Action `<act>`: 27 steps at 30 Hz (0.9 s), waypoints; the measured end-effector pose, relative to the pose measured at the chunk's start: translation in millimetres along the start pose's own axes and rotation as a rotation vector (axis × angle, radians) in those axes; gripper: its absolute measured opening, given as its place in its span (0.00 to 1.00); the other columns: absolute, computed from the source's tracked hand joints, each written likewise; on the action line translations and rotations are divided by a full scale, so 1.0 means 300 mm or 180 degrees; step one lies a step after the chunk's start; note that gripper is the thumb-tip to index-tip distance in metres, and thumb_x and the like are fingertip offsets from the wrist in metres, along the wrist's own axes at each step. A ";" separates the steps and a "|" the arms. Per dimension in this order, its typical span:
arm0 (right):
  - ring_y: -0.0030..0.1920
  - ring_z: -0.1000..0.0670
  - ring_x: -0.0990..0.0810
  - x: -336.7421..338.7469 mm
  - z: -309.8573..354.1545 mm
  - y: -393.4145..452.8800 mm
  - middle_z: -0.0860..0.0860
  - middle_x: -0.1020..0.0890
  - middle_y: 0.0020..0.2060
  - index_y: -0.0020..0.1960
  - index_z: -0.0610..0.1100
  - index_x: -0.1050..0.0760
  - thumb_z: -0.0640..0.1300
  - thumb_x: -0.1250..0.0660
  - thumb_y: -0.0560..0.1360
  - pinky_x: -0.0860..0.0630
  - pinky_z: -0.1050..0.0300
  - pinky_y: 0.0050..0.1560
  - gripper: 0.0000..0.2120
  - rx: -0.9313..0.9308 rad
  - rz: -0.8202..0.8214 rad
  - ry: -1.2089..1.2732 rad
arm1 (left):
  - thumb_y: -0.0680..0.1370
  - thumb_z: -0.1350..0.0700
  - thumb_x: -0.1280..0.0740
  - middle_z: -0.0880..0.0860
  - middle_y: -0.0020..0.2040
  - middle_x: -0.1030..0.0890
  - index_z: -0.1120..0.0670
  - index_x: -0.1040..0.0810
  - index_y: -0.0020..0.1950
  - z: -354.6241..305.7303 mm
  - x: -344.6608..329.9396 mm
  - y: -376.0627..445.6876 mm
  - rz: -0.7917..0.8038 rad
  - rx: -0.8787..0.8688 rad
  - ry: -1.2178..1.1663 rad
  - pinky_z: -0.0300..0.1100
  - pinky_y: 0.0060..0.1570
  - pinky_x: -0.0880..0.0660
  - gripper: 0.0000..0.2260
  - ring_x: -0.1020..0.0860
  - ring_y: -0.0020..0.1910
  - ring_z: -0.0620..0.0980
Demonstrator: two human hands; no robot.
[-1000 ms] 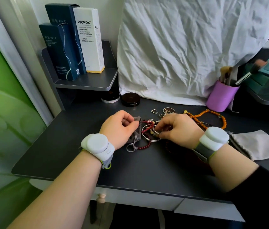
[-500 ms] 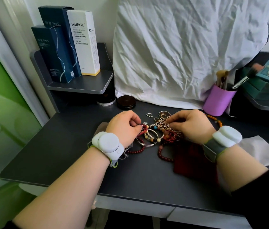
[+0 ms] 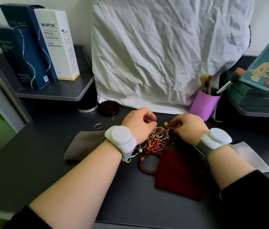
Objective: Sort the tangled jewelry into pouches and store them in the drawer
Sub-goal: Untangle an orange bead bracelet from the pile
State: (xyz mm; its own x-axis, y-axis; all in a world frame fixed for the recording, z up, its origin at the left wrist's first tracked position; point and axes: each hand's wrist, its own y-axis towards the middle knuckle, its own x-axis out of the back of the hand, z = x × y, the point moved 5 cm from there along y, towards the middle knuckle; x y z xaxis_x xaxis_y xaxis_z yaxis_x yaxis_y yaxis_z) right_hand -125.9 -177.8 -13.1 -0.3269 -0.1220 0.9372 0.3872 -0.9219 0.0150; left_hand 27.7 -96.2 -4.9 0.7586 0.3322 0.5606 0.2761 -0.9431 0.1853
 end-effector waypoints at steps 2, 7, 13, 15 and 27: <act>0.53 0.48 0.22 0.003 -0.010 0.003 0.50 0.18 0.49 0.51 0.51 0.19 0.39 0.34 0.71 0.27 0.57 0.54 0.12 0.0016 0.0001 0.0187 | 0.73 0.58 0.30 0.47 0.42 0.18 0.51 0.19 0.49 -0.001 -0.023 0.019 0.0059 0.0005 -0.0076 0.40 0.49 0.24 0.06 0.21 0.42 0.46; 0.47 0.53 0.22 0.047 0.000 0.005 0.54 0.20 0.43 0.48 0.50 0.19 0.40 0.32 0.73 0.29 0.64 0.48 0.07 0.0378 -0.0197 0.1050 | 0.76 0.61 0.33 0.50 0.53 0.17 0.55 0.21 0.61 0.005 -0.075 0.061 0.0272 0.0042 -0.0546 0.38 0.59 0.27 0.13 0.21 0.52 0.45; 0.28 0.57 0.27 0.088 0.051 0.002 0.56 0.21 0.28 0.44 0.48 0.19 0.36 0.32 0.74 0.31 0.68 0.28 0.08 0.0668 -0.0058 0.2648 | 0.77 0.60 0.34 0.53 0.52 0.16 0.52 0.18 0.55 0.021 -0.121 0.093 0.0432 0.0208 -0.1413 0.48 0.64 0.28 0.09 0.20 0.55 0.50; 0.27 0.58 0.28 0.094 0.049 0.009 0.57 0.22 0.25 0.46 0.47 0.19 0.36 0.33 0.74 0.31 0.68 0.28 0.07 0.0682 -0.0193 0.2894 | 0.78 0.58 0.34 0.52 0.48 0.15 0.49 0.17 0.49 0.029 -0.128 0.095 0.0454 0.0242 -0.1625 0.50 0.62 0.27 0.07 0.19 0.51 0.50; 0.28 0.58 0.28 0.047 0.007 0.025 0.55 0.22 0.30 0.48 0.50 0.19 0.41 0.29 0.72 0.31 0.68 0.28 0.07 0.0646 -0.0705 0.3025 | 0.71 0.54 0.35 0.53 0.33 0.23 0.60 0.19 0.44 0.027 -0.143 0.077 0.0942 0.0657 -0.3298 0.41 0.42 0.25 0.10 0.23 0.36 0.50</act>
State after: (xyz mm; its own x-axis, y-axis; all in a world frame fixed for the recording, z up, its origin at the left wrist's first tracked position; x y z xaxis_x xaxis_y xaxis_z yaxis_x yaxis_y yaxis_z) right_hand -125.9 -185.6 1.1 -0.9296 -0.2805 0.2390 0.3452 -0.8899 0.2983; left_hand 6.4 -132.3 -31.1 0.9125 0.0350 -0.4076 0.0216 -0.9991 -0.0375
